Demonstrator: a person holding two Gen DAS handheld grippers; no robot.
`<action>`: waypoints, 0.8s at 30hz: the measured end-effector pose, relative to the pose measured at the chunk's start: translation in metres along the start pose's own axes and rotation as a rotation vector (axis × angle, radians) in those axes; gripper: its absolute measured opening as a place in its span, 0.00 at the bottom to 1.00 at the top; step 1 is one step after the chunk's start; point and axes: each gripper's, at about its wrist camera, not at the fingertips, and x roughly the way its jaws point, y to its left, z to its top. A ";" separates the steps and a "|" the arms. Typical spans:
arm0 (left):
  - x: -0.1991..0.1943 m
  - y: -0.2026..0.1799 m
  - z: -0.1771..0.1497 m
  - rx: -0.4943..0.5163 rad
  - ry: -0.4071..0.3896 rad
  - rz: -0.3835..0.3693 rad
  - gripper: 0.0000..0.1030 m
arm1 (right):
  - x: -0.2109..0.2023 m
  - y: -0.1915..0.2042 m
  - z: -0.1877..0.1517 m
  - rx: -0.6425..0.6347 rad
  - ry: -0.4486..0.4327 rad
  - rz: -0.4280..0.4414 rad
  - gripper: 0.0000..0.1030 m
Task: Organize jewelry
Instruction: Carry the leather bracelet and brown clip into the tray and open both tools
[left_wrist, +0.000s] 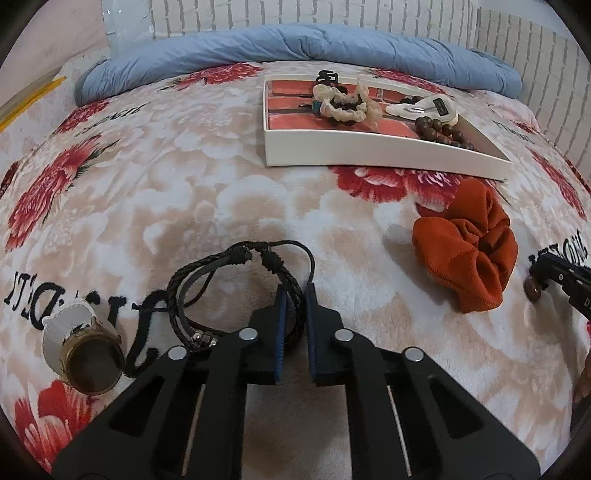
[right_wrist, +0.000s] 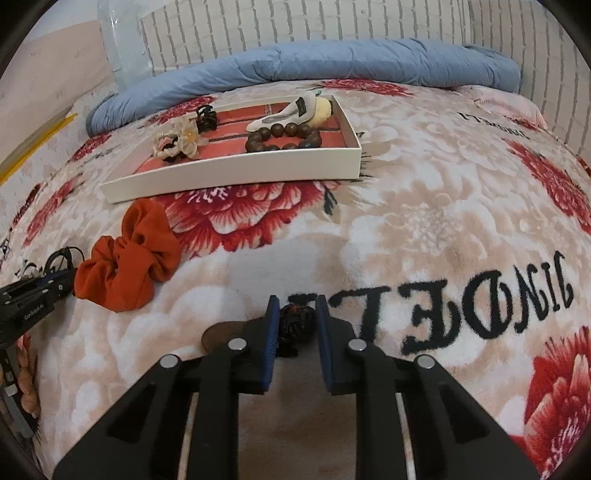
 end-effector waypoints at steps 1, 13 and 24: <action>-0.001 0.001 0.000 -0.006 -0.002 -0.006 0.06 | -0.001 0.000 0.000 0.000 -0.002 0.001 0.19; -0.020 0.010 0.010 -0.046 -0.053 -0.034 0.05 | -0.020 0.004 0.012 -0.022 -0.091 -0.015 0.18; -0.039 -0.001 0.058 -0.026 -0.134 -0.034 0.05 | -0.041 0.012 0.070 -0.054 -0.208 -0.013 0.18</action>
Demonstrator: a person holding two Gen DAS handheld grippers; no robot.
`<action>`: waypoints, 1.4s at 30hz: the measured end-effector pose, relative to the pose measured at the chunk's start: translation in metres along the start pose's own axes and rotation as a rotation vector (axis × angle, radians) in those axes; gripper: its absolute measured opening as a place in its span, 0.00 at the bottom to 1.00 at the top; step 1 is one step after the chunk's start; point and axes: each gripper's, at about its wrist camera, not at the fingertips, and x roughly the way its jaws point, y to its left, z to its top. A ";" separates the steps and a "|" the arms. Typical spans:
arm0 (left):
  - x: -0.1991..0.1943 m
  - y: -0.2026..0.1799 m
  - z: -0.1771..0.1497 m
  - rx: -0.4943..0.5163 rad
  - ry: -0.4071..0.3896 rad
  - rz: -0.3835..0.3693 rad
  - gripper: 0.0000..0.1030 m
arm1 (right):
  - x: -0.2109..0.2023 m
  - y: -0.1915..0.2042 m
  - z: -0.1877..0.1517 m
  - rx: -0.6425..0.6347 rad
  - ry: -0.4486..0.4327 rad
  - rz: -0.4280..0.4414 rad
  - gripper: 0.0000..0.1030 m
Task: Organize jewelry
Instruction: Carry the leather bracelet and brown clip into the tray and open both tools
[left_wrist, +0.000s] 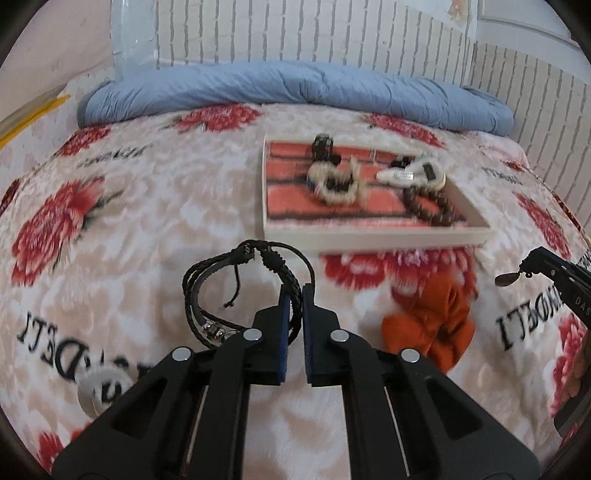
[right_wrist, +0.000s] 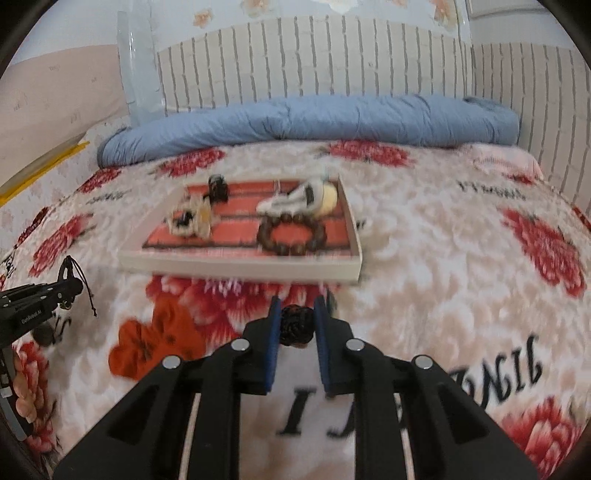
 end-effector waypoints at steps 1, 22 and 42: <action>-0.001 -0.002 0.008 0.001 -0.011 -0.002 0.05 | 0.000 -0.001 0.007 0.000 -0.010 0.001 0.18; 0.084 -0.044 0.120 0.031 -0.094 -0.064 0.05 | 0.110 -0.011 0.089 0.025 -0.041 0.029 0.18; 0.161 -0.026 0.104 0.028 0.032 -0.075 0.06 | 0.163 -0.020 0.071 0.004 0.029 -0.023 0.18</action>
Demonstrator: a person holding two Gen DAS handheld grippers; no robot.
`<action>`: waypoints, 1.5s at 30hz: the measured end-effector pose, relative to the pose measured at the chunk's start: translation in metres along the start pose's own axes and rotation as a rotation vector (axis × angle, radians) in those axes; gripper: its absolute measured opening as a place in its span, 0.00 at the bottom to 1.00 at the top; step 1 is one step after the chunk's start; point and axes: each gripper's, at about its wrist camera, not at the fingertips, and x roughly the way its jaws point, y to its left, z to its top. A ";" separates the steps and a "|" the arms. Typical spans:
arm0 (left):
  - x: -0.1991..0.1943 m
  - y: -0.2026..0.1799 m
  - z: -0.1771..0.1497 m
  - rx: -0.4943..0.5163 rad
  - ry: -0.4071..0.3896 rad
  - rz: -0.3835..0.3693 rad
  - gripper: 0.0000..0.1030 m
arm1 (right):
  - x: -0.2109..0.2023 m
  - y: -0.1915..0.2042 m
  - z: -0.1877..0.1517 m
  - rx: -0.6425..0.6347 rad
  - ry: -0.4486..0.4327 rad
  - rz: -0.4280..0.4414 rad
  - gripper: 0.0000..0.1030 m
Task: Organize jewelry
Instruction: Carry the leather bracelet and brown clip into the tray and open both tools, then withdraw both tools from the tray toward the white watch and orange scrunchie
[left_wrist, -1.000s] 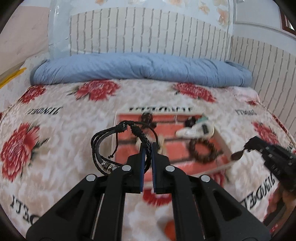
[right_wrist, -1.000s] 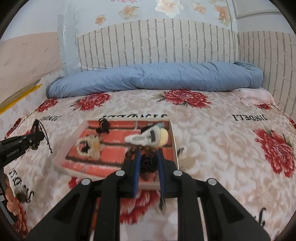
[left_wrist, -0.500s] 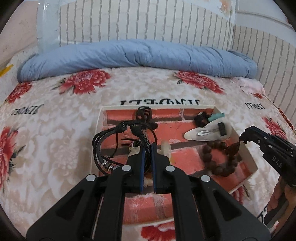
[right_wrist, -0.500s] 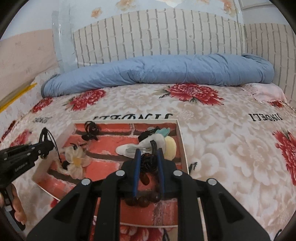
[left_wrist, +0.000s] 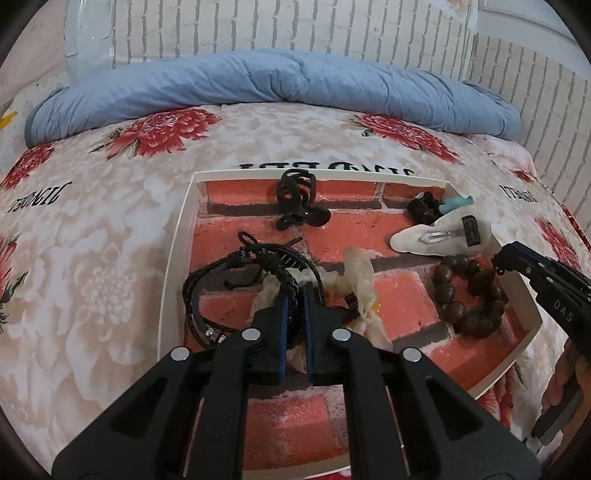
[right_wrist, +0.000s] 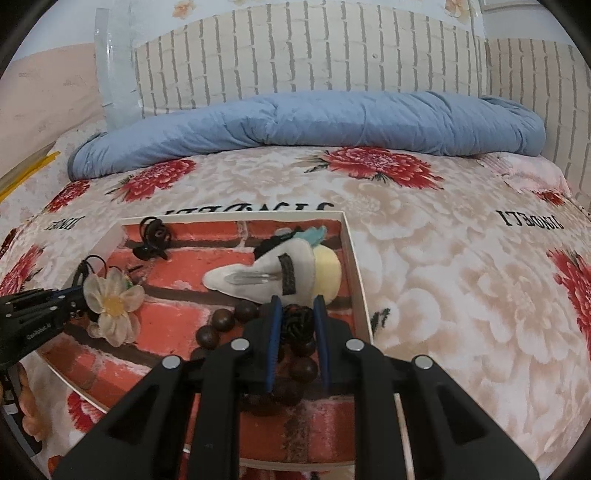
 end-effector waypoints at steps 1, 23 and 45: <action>0.000 0.000 0.000 -0.001 -0.003 -0.001 0.06 | 0.002 0.000 -0.001 -0.003 0.006 -0.007 0.18; 0.004 0.003 -0.001 0.002 -0.019 0.072 0.24 | 0.015 0.004 -0.008 -0.019 0.027 -0.034 0.19; -0.067 -0.010 0.012 0.006 -0.149 0.094 0.95 | -0.041 -0.002 0.004 0.047 -0.071 -0.043 0.81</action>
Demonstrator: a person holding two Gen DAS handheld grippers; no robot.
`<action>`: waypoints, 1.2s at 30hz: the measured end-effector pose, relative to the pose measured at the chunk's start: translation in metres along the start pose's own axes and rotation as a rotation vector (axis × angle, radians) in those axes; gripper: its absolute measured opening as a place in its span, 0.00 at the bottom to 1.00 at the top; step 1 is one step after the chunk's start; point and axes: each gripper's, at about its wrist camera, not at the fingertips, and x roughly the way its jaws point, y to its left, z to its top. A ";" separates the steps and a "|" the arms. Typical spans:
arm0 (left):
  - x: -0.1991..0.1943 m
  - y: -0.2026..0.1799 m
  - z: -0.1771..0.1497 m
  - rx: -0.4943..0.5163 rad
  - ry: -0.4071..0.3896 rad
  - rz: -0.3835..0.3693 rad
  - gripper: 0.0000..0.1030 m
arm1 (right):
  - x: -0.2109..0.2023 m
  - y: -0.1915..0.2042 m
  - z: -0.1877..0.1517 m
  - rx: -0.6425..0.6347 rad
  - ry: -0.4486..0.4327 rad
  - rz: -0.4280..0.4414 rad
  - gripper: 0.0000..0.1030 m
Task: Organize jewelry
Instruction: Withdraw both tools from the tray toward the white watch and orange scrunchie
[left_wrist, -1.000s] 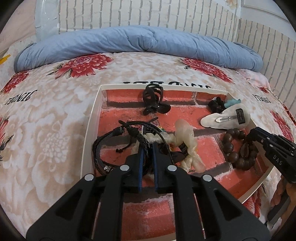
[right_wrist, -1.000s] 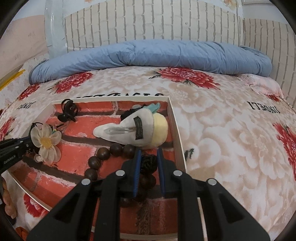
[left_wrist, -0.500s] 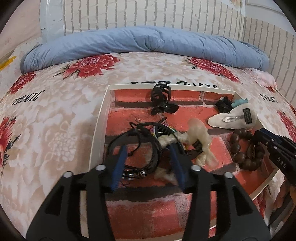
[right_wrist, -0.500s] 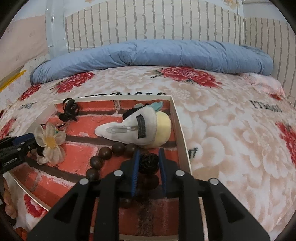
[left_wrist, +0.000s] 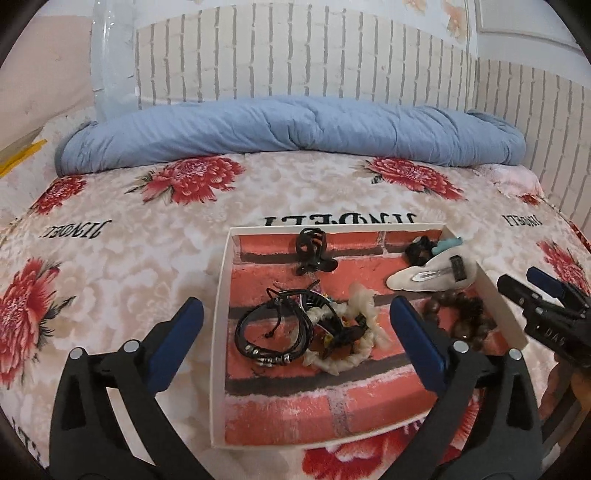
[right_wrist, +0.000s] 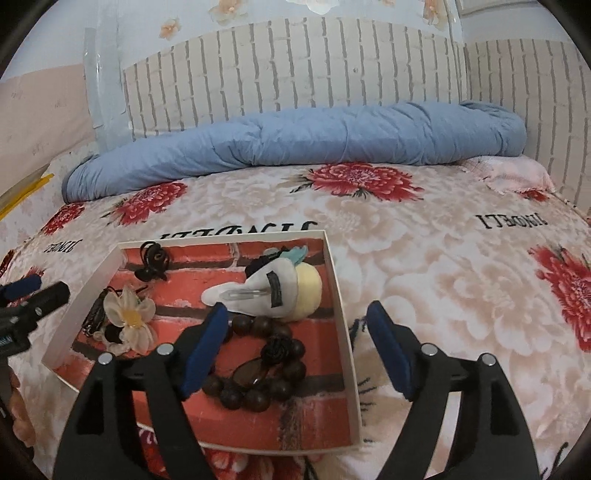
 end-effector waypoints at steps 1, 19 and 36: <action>-0.005 0.000 0.000 -0.001 0.001 0.005 0.95 | -0.005 0.001 -0.001 0.002 0.001 -0.004 0.82; -0.137 0.084 -0.068 -0.062 0.009 0.100 0.95 | -0.105 0.052 -0.056 -0.022 0.002 0.016 0.94; -0.160 0.155 -0.156 -0.076 0.122 0.098 0.95 | -0.120 0.094 -0.115 -0.033 0.121 -0.085 0.94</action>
